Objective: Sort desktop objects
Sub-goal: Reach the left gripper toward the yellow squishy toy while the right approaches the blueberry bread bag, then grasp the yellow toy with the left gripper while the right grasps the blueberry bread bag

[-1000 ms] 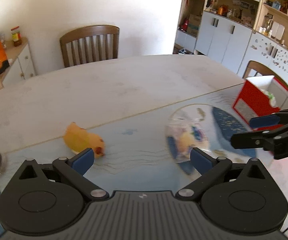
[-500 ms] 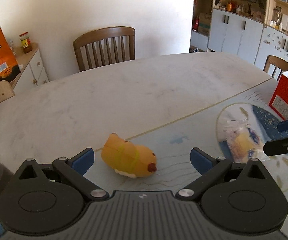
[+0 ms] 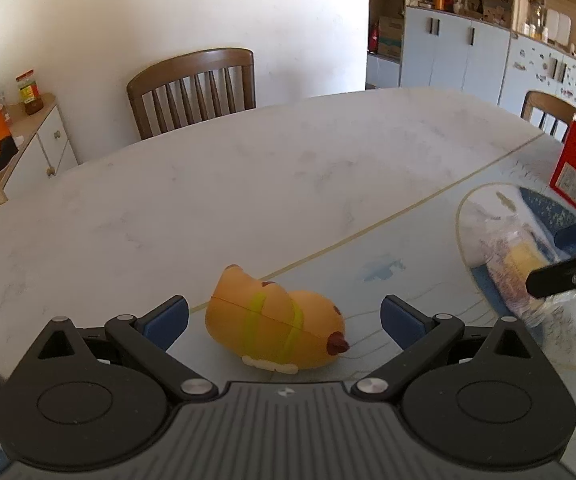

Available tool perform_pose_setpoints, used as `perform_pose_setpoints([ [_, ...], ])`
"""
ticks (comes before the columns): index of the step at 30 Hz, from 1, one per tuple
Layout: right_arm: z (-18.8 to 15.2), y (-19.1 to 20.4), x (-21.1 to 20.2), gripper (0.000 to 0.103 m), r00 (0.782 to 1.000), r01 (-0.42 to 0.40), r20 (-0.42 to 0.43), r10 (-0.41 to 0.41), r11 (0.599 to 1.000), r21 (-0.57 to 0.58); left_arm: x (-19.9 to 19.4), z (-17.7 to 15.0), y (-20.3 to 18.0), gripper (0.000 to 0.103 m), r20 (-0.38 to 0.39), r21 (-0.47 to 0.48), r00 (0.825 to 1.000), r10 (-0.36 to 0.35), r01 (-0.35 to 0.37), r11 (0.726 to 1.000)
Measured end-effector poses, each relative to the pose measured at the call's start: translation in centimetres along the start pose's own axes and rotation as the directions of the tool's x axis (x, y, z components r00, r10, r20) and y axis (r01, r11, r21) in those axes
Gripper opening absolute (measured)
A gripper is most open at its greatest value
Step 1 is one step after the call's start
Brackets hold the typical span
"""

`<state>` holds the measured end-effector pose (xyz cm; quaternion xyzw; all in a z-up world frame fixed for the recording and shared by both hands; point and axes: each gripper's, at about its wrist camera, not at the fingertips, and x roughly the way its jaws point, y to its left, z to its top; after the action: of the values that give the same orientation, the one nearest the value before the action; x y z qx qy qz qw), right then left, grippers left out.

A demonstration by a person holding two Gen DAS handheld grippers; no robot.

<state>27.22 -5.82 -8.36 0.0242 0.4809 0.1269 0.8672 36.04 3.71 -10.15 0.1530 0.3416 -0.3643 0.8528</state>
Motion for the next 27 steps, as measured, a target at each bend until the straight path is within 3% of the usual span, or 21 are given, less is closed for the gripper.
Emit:
perform_pose_setpoints([
  [19, -0.2, -0.1, 2.3, 0.087, 0.999, 0.019, -0.036, -0.020, 1.000, -0.006, 1.7, -0.8, 0.0, 0.102, 0.017, 0.031, 1.000, 0.022, -0.022, 0.999],
  [23, -0.1, 0.0, 2.3, 0.081, 0.999, 0.020, -0.034, -0.020, 1.000, -0.018, 1.6, -0.8, -0.5, 0.101, 0.032, 0.061, 0.999, 0.030, -0.032, 0.998],
  [27, 0.0, 0.1, 2.2, 0.074, 0.999, 0.019, -0.033, -0.020, 0.999, -0.032, 1.7, -0.7, -0.6, 0.088, 0.028, 0.066, 0.999, 0.036, -0.038, 0.997],
])
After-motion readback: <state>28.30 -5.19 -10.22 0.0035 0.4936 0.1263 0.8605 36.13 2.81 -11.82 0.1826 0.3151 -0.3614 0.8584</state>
